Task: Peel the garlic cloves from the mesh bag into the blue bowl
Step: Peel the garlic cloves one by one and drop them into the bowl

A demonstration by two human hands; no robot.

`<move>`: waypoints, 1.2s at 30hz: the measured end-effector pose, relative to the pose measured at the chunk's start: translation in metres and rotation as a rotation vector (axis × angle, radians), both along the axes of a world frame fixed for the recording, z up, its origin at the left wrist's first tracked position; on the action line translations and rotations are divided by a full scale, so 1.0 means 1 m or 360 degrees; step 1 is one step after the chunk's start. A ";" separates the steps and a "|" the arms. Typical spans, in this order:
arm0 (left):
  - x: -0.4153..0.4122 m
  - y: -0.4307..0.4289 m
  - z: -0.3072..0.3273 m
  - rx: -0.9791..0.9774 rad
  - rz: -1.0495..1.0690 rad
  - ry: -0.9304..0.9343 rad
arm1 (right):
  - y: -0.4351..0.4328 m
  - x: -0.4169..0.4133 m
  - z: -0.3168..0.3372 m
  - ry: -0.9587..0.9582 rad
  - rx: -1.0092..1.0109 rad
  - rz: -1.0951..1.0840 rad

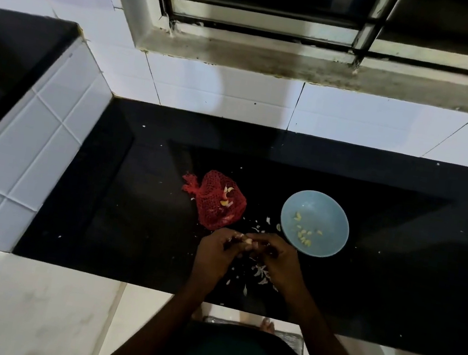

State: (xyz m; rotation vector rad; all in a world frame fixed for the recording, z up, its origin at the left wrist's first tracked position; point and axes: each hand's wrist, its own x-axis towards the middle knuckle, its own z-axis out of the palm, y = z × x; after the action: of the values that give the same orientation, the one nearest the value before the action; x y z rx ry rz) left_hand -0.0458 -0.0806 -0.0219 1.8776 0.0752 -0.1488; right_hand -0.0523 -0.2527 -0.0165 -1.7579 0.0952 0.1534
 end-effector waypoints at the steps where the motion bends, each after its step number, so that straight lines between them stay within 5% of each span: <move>1: 0.001 0.000 0.000 0.0011 -0.0009 0.0022 | 0.000 0.001 -0.002 -0.0015 -0.0008 -0.0001; 9: -0.001 -0.005 0.003 -0.0488 -0.0005 0.0243 | 0.001 0.007 -0.001 0.0014 -0.0013 -0.0027; 16: 0.006 0.004 -0.014 -0.0211 0.0030 0.0233 | 0.002 0.010 -0.015 0.0030 -0.0045 -0.0067; 24: 0.010 0.013 -0.017 0.0017 -0.0043 0.0161 | 0.009 0.014 -0.041 -0.0106 -0.0763 0.0204; 36: 0.017 0.014 -0.013 -0.0409 0.0056 0.0379 | 0.015 0.021 -0.007 -0.0075 -0.0238 0.0098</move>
State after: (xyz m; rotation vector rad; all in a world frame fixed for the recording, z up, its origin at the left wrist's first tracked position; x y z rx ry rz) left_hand -0.0292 -0.0665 -0.0352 1.5947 0.2411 -0.3414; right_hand -0.0314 -0.2374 -0.0239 -1.9136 0.0183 0.1526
